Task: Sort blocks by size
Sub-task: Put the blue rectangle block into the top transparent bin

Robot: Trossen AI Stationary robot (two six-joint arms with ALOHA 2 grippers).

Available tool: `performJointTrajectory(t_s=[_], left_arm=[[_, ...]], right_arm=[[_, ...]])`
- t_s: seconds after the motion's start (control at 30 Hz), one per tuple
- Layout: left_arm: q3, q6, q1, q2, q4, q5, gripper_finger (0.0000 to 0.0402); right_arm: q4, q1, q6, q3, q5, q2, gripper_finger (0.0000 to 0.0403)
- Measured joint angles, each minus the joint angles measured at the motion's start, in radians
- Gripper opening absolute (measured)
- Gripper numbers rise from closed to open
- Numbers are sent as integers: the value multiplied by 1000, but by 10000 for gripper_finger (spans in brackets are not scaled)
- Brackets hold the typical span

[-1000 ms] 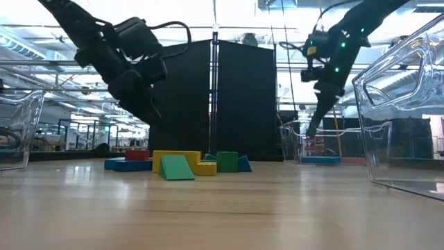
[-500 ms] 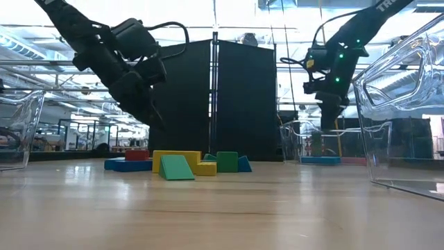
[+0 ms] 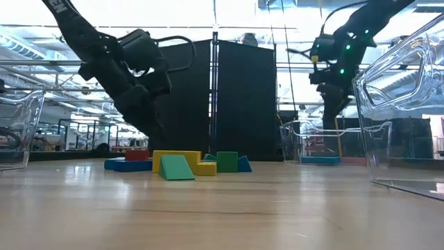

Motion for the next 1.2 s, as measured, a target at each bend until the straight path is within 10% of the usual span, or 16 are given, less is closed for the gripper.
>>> performJointTrajectory(t_s=[0.27,0.7,1.2], left_arm=[[1,-117,-2,49,62,-8,251],[21,-263,-91,155,93,-231,251],[64,-296,-141,182,55,-258,251]], right_arm=[[-20,1,25,0,-26,-109,188],[-43,1,53,0,-26,-152,187],[-63,1,68,0,-26,-152,187]])
